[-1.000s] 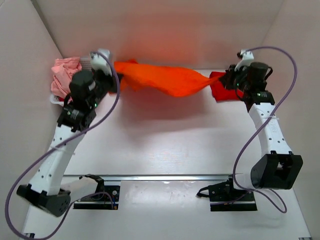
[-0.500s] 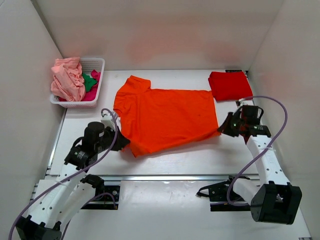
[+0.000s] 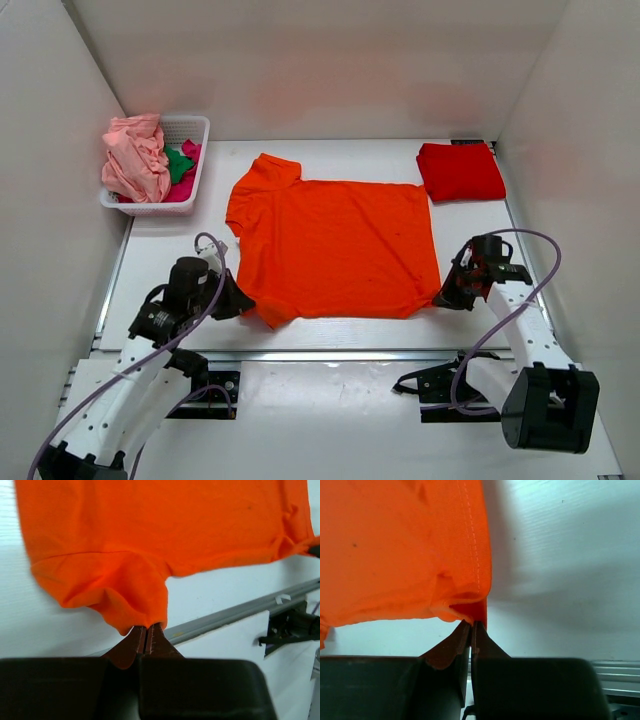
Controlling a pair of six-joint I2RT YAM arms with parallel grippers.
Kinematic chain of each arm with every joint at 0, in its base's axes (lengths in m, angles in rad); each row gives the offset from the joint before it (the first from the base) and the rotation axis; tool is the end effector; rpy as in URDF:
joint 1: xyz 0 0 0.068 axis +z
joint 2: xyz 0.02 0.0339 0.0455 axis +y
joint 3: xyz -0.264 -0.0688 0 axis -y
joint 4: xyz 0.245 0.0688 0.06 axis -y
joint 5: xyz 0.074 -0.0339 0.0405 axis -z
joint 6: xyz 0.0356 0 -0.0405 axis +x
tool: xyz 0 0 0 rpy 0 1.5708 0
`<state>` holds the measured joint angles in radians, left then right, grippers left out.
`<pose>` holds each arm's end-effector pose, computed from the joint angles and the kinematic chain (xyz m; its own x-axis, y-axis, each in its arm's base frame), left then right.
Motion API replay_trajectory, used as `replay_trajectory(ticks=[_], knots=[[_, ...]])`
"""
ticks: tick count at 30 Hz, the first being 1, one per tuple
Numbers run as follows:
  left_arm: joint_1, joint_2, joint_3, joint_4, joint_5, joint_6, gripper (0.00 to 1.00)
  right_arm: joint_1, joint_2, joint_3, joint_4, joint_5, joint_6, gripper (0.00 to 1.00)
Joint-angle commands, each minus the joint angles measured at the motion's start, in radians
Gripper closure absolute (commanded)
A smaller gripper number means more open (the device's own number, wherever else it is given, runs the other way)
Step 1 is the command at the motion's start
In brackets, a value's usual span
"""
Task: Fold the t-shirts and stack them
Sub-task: Flatten out the tshirt, then fold the flattened tshirt in 1/3 of the way
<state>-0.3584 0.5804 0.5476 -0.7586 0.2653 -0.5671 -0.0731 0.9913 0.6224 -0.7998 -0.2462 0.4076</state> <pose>0.1112 -0.0516 0.2331 -0.8364 -0.2403 -0.4926 0.0732 0.8417 -0.5349 0.1682 -0.0036 0.2021 -0.8522 0.4479 -0.2704 0.3415 0.8678 0.3610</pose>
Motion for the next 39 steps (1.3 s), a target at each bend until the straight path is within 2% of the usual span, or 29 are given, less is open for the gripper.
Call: replay_trajectory(ticks=[1,6,9,16,23,39], knots=[[0.021,0.048,0.026,0.013,-0.055,-0.016,1.0,-0.005,0.068,0.02,-0.01,0.016,-0.012,1.0],[0.032,0.183,0.092,0.079,-0.121,0.021,1.0,-0.063,0.135,0.036,0.03,-0.004,-0.062,1.0],[0.081,0.237,0.123,0.128,-0.12,0.041,1.0,-0.086,0.173,0.091,0.039,-0.024,-0.093,1.0],[0.121,0.348,0.216,0.188,-0.147,0.096,1.0,-0.067,0.322,0.247,0.047,-0.045,-0.15,1.0],[0.139,0.441,0.242,0.275,-0.146,0.118,1.0,-0.062,0.444,0.296,0.077,-0.044,-0.194,1.0],[0.193,0.575,0.321,0.341,-0.232,0.17,1.0,-0.077,0.526,0.349,0.16,-0.059,-0.23,1.0]])
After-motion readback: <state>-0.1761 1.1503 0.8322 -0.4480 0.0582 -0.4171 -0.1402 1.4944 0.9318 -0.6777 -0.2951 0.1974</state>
